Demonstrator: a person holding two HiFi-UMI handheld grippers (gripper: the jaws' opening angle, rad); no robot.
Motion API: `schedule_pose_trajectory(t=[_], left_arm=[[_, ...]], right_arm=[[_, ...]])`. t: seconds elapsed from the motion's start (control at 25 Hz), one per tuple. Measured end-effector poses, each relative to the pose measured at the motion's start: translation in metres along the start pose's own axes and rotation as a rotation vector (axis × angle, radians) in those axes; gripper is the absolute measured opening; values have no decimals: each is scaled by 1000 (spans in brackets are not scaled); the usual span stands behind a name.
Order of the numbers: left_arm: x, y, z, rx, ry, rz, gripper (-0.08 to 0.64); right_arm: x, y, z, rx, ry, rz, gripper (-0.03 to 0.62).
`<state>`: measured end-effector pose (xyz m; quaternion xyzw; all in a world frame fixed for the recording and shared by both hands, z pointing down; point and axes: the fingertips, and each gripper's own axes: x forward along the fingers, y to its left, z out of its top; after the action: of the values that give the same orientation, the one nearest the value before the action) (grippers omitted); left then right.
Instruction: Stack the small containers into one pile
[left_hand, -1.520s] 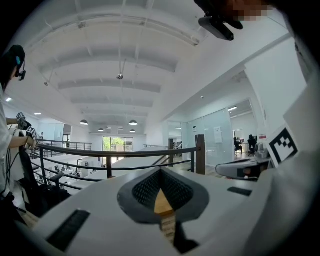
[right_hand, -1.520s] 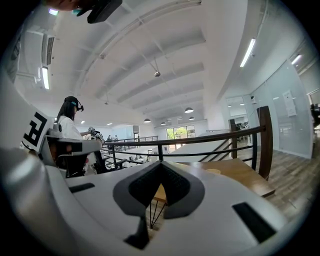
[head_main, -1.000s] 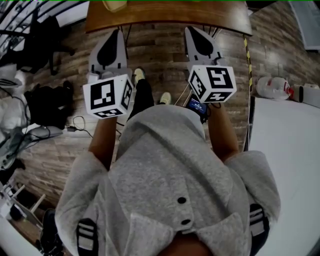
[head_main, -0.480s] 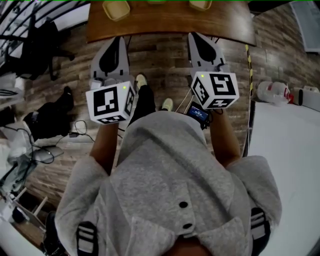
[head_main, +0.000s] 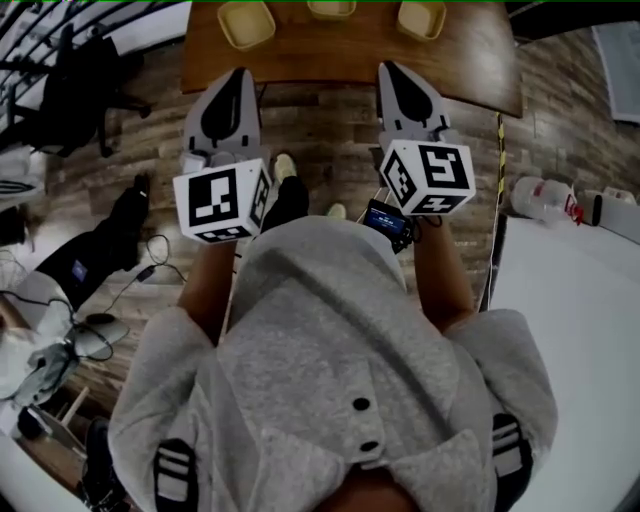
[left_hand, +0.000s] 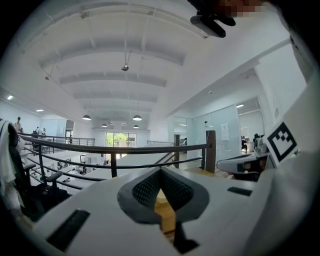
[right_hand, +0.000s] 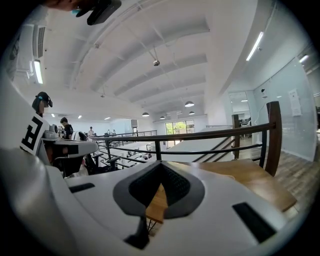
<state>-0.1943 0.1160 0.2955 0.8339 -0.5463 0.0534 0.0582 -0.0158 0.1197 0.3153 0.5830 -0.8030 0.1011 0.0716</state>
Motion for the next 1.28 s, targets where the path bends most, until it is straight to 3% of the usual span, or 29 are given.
schedule_pose_trajectory(t=[0.6, 0.96, 1.28], left_arm=[[57, 31, 11, 0, -3, -8, 11], [63, 35, 21, -7, -24, -32, 11], [81, 89, 28, -28, -26, -57, 11]], right_arm=[[60, -16, 17, 17, -1, -26, 11], [62, -17, 25, -15, -2, -53, 11], [111, 12, 42, -18, 3, -77, 11]])
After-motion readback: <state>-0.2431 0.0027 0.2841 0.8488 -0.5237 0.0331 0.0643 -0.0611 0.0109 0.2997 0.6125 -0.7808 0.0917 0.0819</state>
